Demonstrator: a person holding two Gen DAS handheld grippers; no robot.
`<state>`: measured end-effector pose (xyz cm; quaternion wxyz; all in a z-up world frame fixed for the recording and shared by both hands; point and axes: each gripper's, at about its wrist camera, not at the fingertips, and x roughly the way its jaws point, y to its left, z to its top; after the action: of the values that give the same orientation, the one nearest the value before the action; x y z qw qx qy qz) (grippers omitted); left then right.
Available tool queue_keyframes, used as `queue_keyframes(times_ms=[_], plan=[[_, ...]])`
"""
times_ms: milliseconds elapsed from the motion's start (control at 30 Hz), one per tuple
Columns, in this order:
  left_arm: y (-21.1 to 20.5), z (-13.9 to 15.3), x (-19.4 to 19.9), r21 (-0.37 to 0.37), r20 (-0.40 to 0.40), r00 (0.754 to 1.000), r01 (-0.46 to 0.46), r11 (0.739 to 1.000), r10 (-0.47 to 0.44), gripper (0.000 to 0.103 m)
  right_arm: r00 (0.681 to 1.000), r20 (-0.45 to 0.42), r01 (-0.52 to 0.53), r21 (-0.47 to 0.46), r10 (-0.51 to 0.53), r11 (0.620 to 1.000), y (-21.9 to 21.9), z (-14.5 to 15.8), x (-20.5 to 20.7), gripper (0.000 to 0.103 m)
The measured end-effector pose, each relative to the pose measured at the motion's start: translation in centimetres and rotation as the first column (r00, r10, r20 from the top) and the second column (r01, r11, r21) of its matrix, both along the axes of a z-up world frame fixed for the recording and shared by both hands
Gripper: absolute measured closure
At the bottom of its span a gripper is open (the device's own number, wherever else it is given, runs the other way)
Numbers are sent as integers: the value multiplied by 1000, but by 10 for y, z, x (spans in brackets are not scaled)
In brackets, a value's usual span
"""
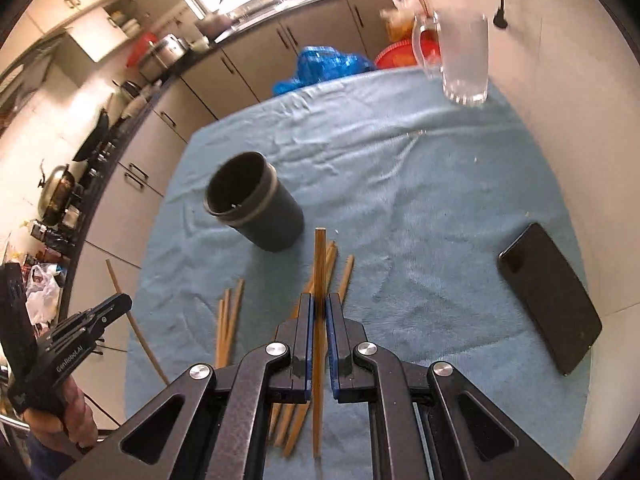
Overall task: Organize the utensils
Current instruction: 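Lift the chopstick with the right tool and lower it into the black holder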
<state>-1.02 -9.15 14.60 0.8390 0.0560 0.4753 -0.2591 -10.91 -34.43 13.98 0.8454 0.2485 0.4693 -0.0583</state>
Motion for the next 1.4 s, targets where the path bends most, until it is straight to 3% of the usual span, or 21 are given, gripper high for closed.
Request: queue_keyframes(times_ms=[800, 1100, 1400], plan=[[22, 50, -18, -52, 119, 993, -2, 999, 8, 97, 986, 164, 24, -64, -13, 998, 15, 56, -23, 97], [4, 80, -2, -79, 160, 987, 25, 997, -12, 97, 973, 229, 26, -83, -6, 996, 4, 93, -4, 97], [-25, 137, 29, -142, 216, 976, 68, 988, -37, 97, 952, 307, 25, -62, -4, 998, -15, 136, 43, 97]])
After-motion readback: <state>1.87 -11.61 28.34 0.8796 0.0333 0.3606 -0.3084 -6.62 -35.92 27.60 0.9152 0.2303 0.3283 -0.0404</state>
